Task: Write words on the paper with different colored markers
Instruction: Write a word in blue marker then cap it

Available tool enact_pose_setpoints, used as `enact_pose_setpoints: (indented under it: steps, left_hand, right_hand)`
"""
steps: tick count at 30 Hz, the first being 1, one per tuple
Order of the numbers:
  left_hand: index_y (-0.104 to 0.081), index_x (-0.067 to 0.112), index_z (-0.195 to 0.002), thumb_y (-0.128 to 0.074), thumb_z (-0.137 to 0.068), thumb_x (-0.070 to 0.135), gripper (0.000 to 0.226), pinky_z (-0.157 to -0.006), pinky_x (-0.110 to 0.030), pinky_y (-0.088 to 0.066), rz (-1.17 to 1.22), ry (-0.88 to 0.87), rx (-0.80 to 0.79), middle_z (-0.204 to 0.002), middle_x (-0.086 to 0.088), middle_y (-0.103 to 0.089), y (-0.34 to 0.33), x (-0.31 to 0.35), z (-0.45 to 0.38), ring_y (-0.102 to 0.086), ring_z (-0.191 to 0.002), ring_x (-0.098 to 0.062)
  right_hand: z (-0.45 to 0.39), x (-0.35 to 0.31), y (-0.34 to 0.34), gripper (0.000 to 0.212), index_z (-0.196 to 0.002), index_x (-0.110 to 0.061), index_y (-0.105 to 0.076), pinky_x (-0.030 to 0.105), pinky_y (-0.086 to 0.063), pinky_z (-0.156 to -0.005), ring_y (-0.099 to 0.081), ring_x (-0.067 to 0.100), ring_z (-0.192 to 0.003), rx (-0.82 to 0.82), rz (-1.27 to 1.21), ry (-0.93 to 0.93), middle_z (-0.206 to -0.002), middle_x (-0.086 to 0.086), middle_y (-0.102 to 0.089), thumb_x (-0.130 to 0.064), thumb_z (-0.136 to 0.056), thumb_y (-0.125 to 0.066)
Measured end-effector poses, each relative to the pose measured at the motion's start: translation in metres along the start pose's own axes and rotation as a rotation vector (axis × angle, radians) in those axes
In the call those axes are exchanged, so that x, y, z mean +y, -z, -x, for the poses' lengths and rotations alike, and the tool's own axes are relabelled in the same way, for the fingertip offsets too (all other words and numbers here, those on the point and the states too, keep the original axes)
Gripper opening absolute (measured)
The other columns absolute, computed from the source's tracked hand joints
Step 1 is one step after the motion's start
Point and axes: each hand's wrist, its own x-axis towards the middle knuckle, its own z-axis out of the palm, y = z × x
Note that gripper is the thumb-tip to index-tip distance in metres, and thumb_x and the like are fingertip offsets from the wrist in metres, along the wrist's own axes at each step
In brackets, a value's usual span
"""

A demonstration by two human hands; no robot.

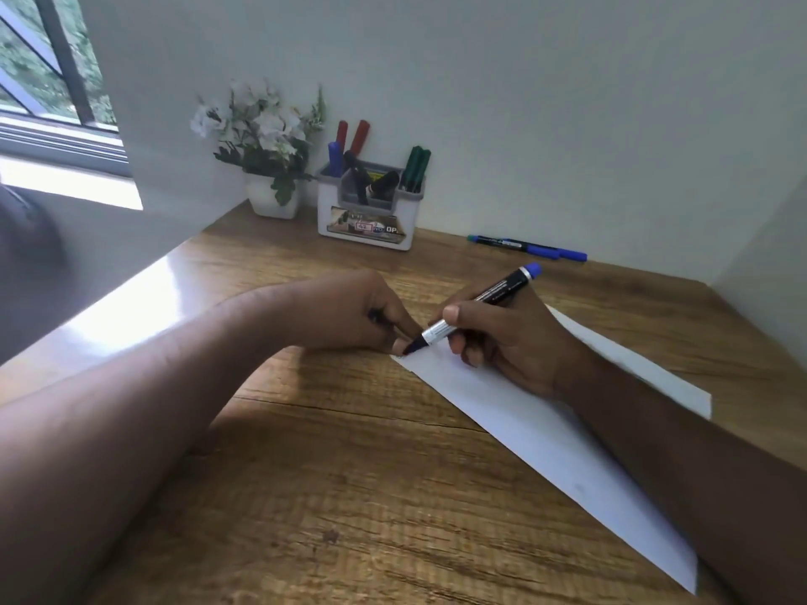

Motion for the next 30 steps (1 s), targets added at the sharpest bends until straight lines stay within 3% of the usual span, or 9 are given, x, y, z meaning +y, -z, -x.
enact_pose_setpoints:
  steps: [4,9,24,30]
  left_hand:
    - [-0.071,0.044,-0.104,-0.072,-0.082,0.028,0.027,-0.079,-0.021,-0.047,0.048,0.006,0.015,-0.091,0.024,-0.070,-0.0014,-0.0040,0.0006,-0.064,-0.085,0.001]
    - [-0.069,0.042,-0.107,-0.071,-0.083,0.026,0.029,-0.072,-0.014,-0.042,0.037,0.028,0.003,-0.081,0.033,-0.066,0.0005,-0.0047,0.0007,-0.062,-0.083,0.004]
    - [-0.070,0.039,-0.108,-0.070,-0.084,0.026,0.028,-0.070,-0.013,-0.038,0.024,0.037,0.011,-0.077,0.038,-0.063,0.0005,-0.0063,-0.0007,-0.060,-0.081,0.009]
    - [-0.070,0.040,-0.106,-0.070,-0.083,0.028,0.027,-0.072,-0.015,-0.040,0.040,0.043,0.014,-0.084,0.032,-0.066,0.0003,-0.0065,-0.0005,-0.062,-0.084,0.005]
  right_hand:
    - [-0.0003,0.0058,0.0019,0.016,-0.072,0.003,-0.069,0.022,-0.039,-0.038,-0.045,0.021,-0.040,0.031,0.032,0.014,-0.052,0.012,-0.059,-0.011,-0.077,-0.065]
    - [0.0006,0.0061,0.0028,0.016,-0.074,0.009,-0.066,0.024,-0.041,-0.038,-0.047,0.023,-0.042,0.049,0.032,0.016,-0.054,0.015,-0.059,0.001,-0.086,-0.060]
    - [0.0011,0.0030,0.0006,0.017,-0.085,0.018,-0.064,0.024,-0.044,-0.038,-0.050,0.019,-0.039,0.024,0.097,-0.010,-0.052,0.013,-0.061,0.001,-0.085,-0.060]
    - [0.0019,0.0026,-0.0004,0.016,-0.085,0.015,-0.065,0.025,-0.044,-0.039,-0.050,0.018,-0.039,0.026,0.110,-0.012,-0.053,0.012,-0.061,-0.001,-0.087,-0.060]
